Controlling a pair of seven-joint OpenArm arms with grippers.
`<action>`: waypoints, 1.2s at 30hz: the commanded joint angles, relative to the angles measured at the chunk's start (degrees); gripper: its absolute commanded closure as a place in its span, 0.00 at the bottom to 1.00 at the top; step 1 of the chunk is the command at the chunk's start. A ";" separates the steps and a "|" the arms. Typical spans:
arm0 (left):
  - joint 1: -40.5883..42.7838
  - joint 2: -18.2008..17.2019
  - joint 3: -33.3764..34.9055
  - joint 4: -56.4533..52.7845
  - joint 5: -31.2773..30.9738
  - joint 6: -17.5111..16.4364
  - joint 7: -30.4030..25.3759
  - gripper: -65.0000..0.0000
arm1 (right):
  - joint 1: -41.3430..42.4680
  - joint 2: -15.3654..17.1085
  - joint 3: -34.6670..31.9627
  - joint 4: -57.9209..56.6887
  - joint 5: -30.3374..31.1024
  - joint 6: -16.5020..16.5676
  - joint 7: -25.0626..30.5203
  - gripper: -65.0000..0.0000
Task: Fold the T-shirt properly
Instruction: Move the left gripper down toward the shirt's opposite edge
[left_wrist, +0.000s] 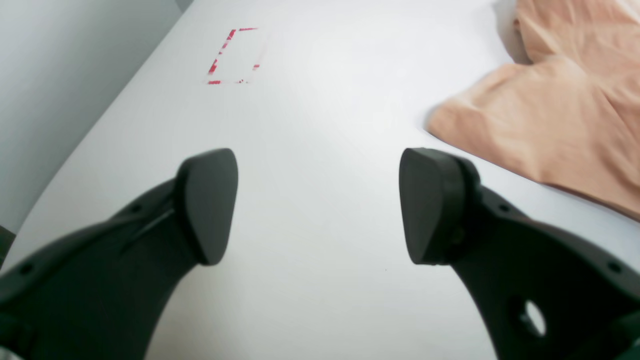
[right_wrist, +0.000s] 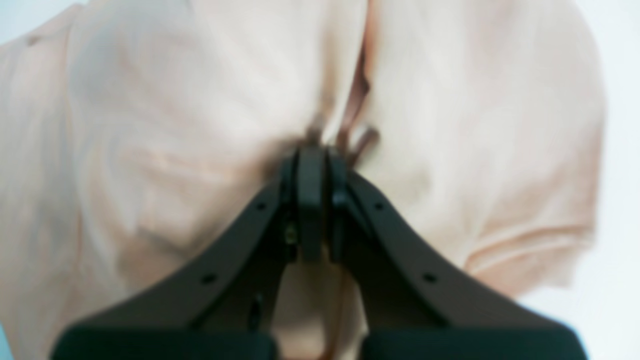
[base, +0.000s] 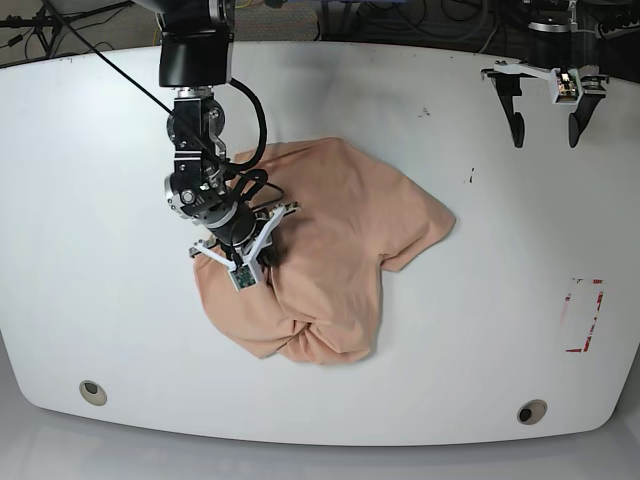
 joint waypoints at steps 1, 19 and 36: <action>0.38 -0.36 -0.37 1.21 -0.35 0.36 -1.62 0.27 | 0.89 0.14 -0.05 2.14 0.55 0.10 1.39 0.99; -1.60 -0.40 2.84 0.81 -0.15 0.12 -0.70 0.27 | -7.69 -0.09 -0.18 14.55 0.66 -0.19 2.55 0.99; -6.80 -0.59 8.49 -1.93 0.01 -0.05 2.34 0.27 | -9.08 0.90 0.03 18.60 0.97 0.32 2.42 1.00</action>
